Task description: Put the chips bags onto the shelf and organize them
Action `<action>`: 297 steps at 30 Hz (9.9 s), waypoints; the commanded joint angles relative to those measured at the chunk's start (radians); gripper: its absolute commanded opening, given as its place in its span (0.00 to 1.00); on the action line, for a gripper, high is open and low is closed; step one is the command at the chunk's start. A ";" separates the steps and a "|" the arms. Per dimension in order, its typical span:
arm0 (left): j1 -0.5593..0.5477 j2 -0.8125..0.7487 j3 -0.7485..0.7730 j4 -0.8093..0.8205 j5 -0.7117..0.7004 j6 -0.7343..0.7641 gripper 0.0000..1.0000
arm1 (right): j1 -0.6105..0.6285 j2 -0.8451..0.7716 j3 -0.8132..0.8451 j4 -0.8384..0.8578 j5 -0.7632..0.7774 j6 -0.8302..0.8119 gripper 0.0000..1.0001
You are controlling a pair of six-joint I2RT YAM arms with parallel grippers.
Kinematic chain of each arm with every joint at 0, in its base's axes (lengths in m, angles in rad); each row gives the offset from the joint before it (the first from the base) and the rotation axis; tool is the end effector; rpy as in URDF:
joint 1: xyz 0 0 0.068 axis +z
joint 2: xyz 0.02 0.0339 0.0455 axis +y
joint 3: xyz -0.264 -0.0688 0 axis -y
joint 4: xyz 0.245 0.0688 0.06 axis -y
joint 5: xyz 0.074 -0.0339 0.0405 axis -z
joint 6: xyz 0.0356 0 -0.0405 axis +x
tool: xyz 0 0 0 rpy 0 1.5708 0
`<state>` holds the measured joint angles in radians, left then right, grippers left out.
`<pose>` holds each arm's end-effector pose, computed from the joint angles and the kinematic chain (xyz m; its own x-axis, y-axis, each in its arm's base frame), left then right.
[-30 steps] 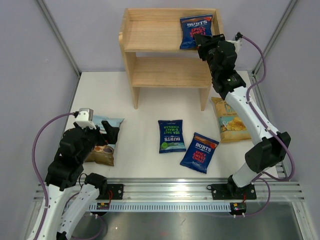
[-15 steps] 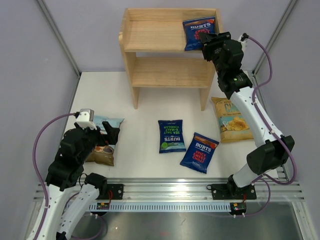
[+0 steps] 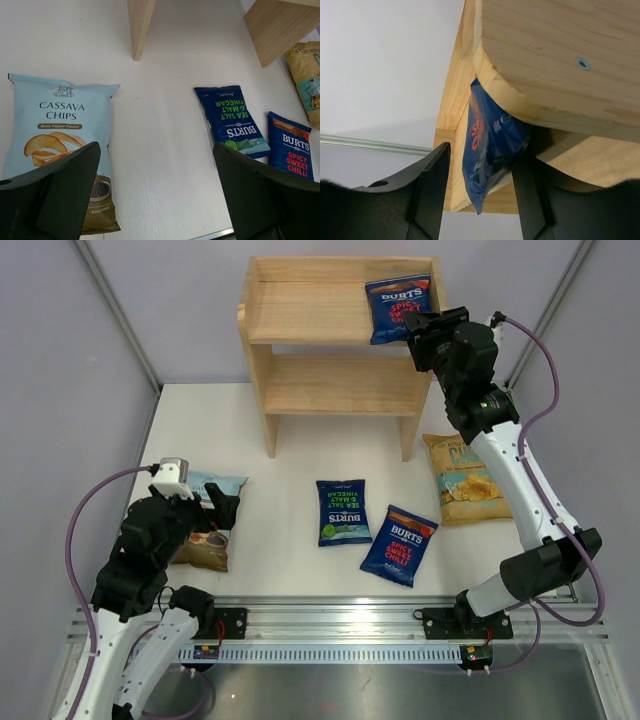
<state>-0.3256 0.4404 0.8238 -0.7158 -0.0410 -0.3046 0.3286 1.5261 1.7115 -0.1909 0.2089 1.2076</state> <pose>0.0853 -0.0273 0.3376 -0.3798 -0.1881 -0.9058 0.1772 0.9462 -0.2707 0.3306 0.1049 0.4808 -0.1135 0.9274 -0.3563 -0.0376 0.3544 0.9343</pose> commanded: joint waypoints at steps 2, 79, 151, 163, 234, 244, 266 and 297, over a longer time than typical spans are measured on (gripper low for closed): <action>-0.004 0.004 0.003 0.042 -0.013 0.022 0.99 | -0.008 -0.056 -0.052 -0.087 0.037 -0.034 0.57; -0.004 0.153 0.000 0.177 0.226 -0.160 0.99 | 0.004 -0.338 -0.465 0.093 0.011 0.063 0.62; -0.239 0.905 -0.276 1.132 0.170 -0.666 0.00 | 0.006 -0.683 -1.082 0.135 -0.792 -0.401 0.81; -0.240 0.505 -0.373 1.114 0.018 -0.581 0.00 | 0.171 -0.483 -1.152 0.556 -0.715 -0.070 0.79; -0.446 -0.002 -0.264 0.597 -0.591 -0.206 0.80 | 0.388 -0.379 -0.998 0.751 -0.293 0.098 0.11; -0.444 0.150 0.046 0.224 -0.560 -0.310 0.99 | 0.388 -0.400 -0.863 0.748 -0.302 -0.048 0.08; -0.443 0.014 -0.132 0.875 -0.155 -0.904 0.99 | 0.386 -0.411 -0.825 1.142 -0.617 -0.365 0.07; -0.443 0.153 -0.184 1.302 -0.145 -0.722 0.20 | 0.386 -0.382 -0.873 1.129 -0.688 -0.299 0.24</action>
<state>-0.7692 0.5865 0.5835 0.5316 -0.2108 -1.1503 0.7082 1.1908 0.8230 1.0500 -0.4911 0.9424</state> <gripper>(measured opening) 0.247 0.210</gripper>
